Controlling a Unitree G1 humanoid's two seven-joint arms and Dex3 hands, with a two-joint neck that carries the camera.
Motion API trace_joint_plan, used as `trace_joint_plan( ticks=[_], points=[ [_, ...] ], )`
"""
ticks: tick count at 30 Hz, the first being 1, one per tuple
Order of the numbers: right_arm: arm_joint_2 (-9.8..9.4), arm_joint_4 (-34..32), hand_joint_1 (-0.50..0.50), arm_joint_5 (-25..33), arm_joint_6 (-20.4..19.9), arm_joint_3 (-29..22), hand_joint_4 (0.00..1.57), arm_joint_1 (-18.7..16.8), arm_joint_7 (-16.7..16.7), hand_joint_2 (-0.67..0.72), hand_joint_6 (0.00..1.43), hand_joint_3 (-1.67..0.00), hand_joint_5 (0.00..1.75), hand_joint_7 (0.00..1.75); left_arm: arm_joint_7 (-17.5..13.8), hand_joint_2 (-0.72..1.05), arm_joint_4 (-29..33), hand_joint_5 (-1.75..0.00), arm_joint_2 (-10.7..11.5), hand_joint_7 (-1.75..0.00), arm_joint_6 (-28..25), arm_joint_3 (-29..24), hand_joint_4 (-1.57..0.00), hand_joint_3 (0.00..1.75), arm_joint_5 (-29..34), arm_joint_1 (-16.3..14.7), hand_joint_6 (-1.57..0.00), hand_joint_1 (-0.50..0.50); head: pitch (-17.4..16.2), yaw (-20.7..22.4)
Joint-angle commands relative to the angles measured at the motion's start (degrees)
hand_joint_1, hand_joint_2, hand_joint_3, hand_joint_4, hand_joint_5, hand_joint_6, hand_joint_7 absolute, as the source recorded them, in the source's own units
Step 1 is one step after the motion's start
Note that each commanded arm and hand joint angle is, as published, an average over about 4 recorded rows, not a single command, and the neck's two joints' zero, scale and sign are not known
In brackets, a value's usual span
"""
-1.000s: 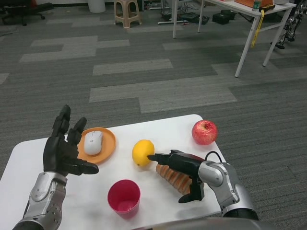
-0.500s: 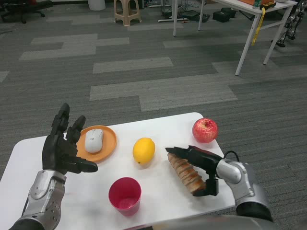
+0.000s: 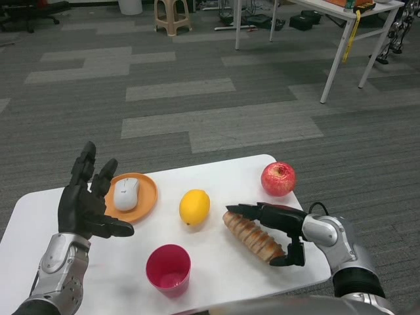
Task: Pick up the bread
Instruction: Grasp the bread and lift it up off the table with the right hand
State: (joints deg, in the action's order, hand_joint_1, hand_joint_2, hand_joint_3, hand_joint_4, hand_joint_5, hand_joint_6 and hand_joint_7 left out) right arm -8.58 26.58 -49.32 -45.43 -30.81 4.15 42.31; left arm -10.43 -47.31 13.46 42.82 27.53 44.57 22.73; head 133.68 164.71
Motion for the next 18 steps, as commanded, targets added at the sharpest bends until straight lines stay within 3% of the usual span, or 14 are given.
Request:
trace_joint_plan(
  ticks=[1,10,18],
  points=[
    [0.08,1.02,-0.46,-3.78,-1.26,-0.61,0.0,0.06,-0.13,0.09,0.0,-1.59,0.87,0.0,-0.16,-0.28,-0.81,-0.41,-0.12,0.0,-0.02,-0.04,0.0,0.09,0.43,0.98,0.0,0.5,0.02,-0.28],
    [0.01,6.62,-0.46,-14.79,-2.74,-1.49,0.0,1.34,-3.77,0.03,0.0,-1.59,0.87,0.0,-0.11,-0.28,-1.2,-0.41,-0.23,0.0,-0.02,0.25,0.0,0.09,0.43,1.35,0.0,0.5,-0.16,0.02],
    [0.25,6.05,-0.46,-18.55,-2.21,-2.67,0.0,1.89,-5.47,-0.05,0.0,-1.53,0.87,0.0,-0.11,-0.28,-1.27,-0.41,-0.23,0.0,-0.02,0.22,0.0,0.04,0.52,1.35,0.0,0.5,-0.19,0.19]
  ],
)
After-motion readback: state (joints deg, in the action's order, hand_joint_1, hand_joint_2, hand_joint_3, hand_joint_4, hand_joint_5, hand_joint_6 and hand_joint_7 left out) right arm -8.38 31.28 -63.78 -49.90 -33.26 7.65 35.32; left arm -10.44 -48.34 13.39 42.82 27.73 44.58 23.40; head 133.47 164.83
